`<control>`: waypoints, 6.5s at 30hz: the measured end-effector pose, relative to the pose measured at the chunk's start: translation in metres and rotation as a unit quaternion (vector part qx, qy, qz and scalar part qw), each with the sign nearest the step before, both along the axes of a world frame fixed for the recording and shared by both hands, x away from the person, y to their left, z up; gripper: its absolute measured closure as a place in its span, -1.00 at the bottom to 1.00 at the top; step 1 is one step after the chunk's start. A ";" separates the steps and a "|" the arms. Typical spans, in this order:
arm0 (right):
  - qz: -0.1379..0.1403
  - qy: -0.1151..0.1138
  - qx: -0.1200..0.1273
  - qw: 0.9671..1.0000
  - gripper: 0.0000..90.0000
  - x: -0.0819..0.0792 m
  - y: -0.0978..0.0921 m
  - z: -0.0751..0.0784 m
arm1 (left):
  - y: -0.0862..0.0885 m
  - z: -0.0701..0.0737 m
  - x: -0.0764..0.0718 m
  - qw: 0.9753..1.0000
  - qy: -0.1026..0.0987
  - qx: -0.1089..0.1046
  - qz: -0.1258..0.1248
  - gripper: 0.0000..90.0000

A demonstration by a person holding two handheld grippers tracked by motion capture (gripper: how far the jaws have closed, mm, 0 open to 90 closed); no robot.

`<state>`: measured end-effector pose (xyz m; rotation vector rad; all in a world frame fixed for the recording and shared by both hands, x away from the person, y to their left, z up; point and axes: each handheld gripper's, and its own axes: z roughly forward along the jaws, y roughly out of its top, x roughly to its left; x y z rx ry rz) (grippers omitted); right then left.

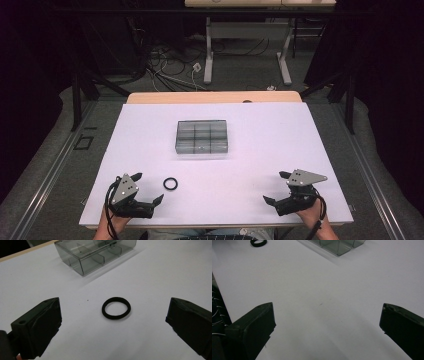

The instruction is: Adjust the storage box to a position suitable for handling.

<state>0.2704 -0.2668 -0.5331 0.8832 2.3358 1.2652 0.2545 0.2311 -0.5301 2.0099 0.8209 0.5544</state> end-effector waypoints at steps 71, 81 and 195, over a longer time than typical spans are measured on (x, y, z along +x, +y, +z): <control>0.002 -0.003 -0.008 1.000 -1.00 0.003 0.002 -0.002 | -0.023 0.012 0.117 0.997 0.018 -0.003 0.073 -1.00; 0.000 0.003 -0.007 1.000 -1.00 0.004 0.002 -0.002 | -0.027 0.014 0.150 0.993 0.039 0.000 0.110 -0.93; 0.005 0.006 -0.013 1.000 -1.00 0.002 0.004 -0.004 | -0.077 0.009 0.182 0.986 0.099 0.070 0.112 0.11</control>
